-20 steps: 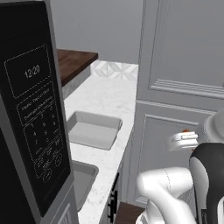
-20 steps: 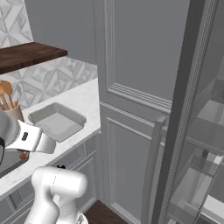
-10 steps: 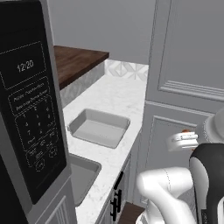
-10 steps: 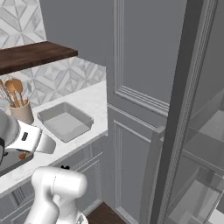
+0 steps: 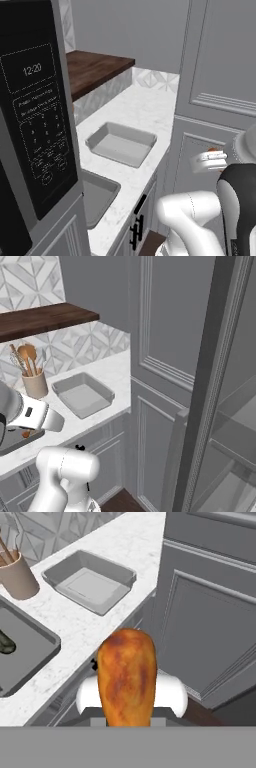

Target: Place one cucumber and one chicken drumstick in each tupperware on the nearby counter, to pack two identical lunches.

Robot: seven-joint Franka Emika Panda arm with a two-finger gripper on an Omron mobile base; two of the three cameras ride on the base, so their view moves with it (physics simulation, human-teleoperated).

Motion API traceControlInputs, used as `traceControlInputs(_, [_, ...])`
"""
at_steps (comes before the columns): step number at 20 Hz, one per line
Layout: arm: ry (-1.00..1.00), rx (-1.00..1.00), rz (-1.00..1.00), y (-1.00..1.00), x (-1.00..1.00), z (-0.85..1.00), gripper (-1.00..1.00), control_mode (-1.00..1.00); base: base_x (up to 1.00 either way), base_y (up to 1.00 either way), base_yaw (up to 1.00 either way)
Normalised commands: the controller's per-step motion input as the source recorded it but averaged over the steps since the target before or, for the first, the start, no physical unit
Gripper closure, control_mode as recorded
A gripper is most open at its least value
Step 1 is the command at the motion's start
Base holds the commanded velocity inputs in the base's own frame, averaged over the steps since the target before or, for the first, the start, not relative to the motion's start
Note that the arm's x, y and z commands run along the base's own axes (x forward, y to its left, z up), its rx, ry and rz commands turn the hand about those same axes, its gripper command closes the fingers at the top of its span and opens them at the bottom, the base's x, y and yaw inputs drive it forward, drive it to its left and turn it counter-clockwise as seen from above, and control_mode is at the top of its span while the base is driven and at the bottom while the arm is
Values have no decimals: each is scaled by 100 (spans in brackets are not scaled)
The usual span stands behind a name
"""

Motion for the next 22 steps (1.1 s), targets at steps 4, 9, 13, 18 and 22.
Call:
traceControlInputs(4, [0, 0, 8, 12, 0, 0, 100, -100, -4, 29, 21])
traceControlInputs(9, [0, 0, 41, 90, 18, -22, 100, -100, 0, 0, 0])
traceControlInputs(13, [0, 0, 37, 100, 46, -28, 100, -100, 0, 0, 0])
traceControlInputs(18, [0, 0, 20, 93, 58, -41, 100, -100, 0, 0, 0])
traceControlInputs(22, [10, 0, 10, 88, 43, -59, 100, -100, 0, 0, 0])
